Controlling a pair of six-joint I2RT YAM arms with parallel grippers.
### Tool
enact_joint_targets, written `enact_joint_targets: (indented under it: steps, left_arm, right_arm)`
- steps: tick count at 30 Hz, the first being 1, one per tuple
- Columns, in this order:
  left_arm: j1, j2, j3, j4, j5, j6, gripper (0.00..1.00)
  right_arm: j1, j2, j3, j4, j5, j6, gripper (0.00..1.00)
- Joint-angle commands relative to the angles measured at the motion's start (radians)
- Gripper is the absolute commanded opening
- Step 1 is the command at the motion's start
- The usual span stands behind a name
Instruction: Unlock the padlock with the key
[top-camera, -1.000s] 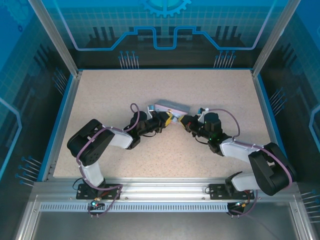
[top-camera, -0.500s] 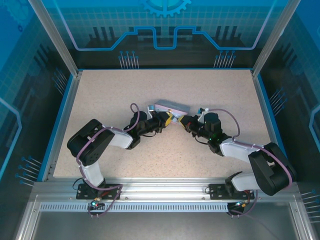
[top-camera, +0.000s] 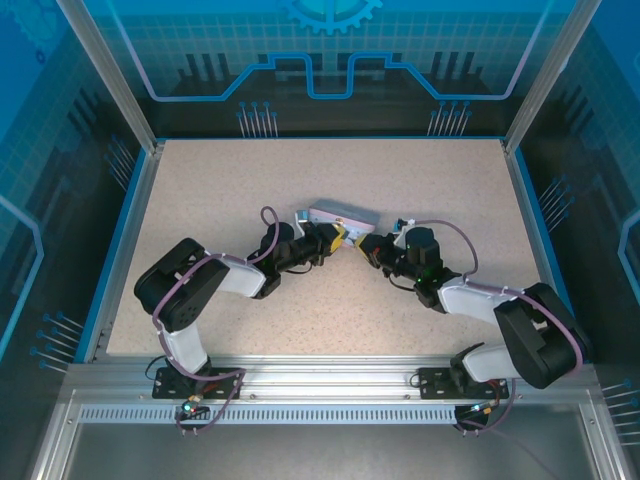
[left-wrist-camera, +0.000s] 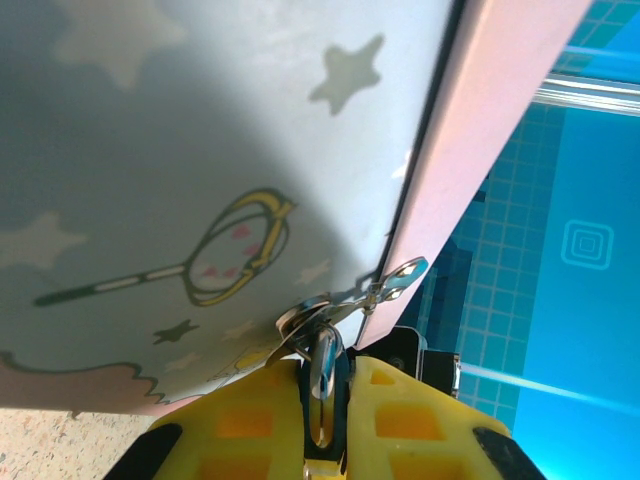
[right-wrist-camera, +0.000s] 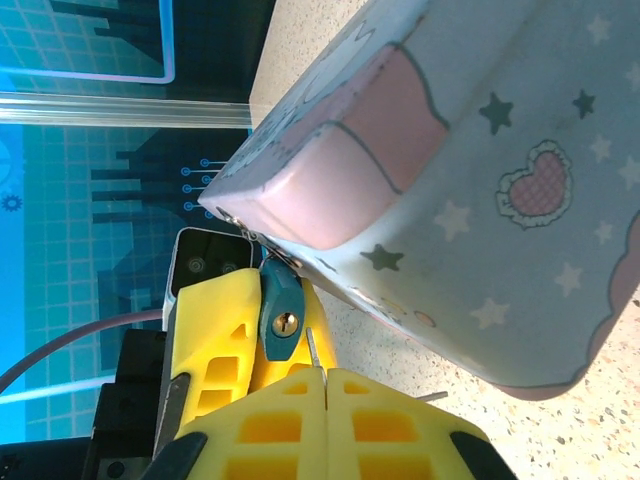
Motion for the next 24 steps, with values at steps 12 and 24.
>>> enact_joint_targets:
  steps: [12,24]
  left_arm:
    - [-0.005,-0.026,-0.002,0.049,0.015,-0.007,0.0]
    - [-0.004,-0.021,-0.005,0.059,0.014,-0.011,0.0]
  right_arm:
    - [0.007,0.027,0.051,0.016,0.002,0.0,0.0]
    - [0.005,-0.024,0.026,-0.024,0.006,-0.015,0.0]
